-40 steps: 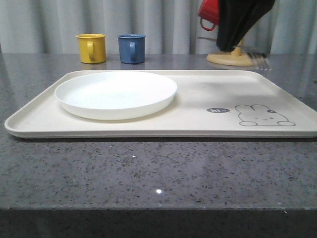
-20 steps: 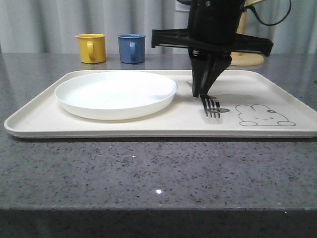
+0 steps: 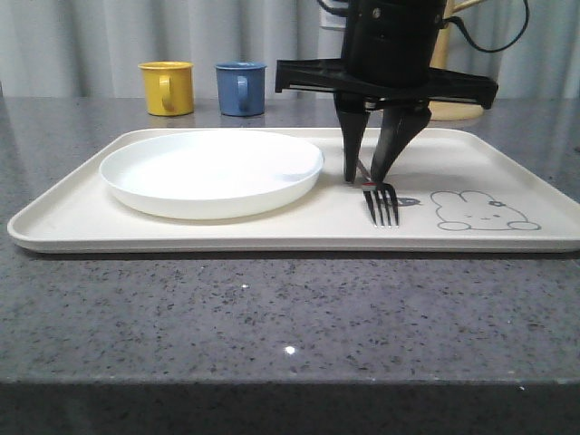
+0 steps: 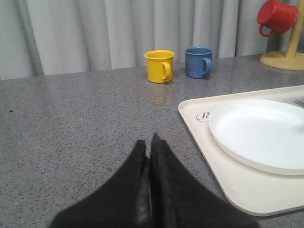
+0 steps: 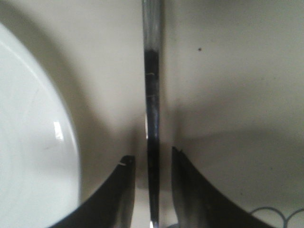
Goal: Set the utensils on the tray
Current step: 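Carry the fork with the right gripper and lay it beside the plate, then release the fork and raise the right gripper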
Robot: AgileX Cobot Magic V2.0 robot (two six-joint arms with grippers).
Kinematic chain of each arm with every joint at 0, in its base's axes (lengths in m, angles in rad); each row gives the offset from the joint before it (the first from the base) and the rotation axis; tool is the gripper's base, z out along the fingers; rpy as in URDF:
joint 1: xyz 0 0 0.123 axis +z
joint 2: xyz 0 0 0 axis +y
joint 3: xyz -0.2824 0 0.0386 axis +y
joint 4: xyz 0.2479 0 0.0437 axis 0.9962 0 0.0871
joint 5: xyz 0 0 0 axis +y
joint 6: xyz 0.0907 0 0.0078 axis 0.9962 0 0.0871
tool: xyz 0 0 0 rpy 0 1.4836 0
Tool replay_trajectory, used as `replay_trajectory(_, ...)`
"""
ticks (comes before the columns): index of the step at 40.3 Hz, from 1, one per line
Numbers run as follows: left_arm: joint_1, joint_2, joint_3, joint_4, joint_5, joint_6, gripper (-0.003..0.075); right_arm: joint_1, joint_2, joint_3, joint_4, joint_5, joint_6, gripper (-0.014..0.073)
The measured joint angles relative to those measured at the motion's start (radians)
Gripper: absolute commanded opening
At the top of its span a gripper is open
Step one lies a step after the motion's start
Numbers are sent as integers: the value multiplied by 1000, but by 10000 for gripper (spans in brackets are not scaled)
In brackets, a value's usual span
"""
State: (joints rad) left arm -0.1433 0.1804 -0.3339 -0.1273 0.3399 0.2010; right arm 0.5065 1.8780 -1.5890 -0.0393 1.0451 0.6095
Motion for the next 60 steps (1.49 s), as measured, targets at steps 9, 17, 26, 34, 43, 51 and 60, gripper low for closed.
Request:
replay_trajectory(9, 0, 0, 0, 0, 0, 0, -18, -5, -37, -97, -51, 100, -34, 281)
replay_trajectory(17, 0, 0, 0, 0, 0, 0, -18, -86, -86, -136, -61, 181, -213, 318)
replay_trajectory(26, 0, 0, 0, 0, 0, 0, -18, -257, -162, -72, -61, 185, -372, 340)
replay_trajectory(34, 0, 0, 0, 0, 0, 0, -18, -461, -219, 57, -59, 185, -473, 340)
replay_trajectory(43, 0, 0, 0, 0, 0, 0, -18, -614, -217, 129, -6, 187, -579, 340)
replay_trajectory(51, 0, 0, 0, 0, 0, 0, -18, -644, -163, 131, 51, 173, -648, 340)
replay_trajectory(60, 0, 0, 0, 0, 0, 0, -18, -644, -102, 134, 71, 151, -659, 339)
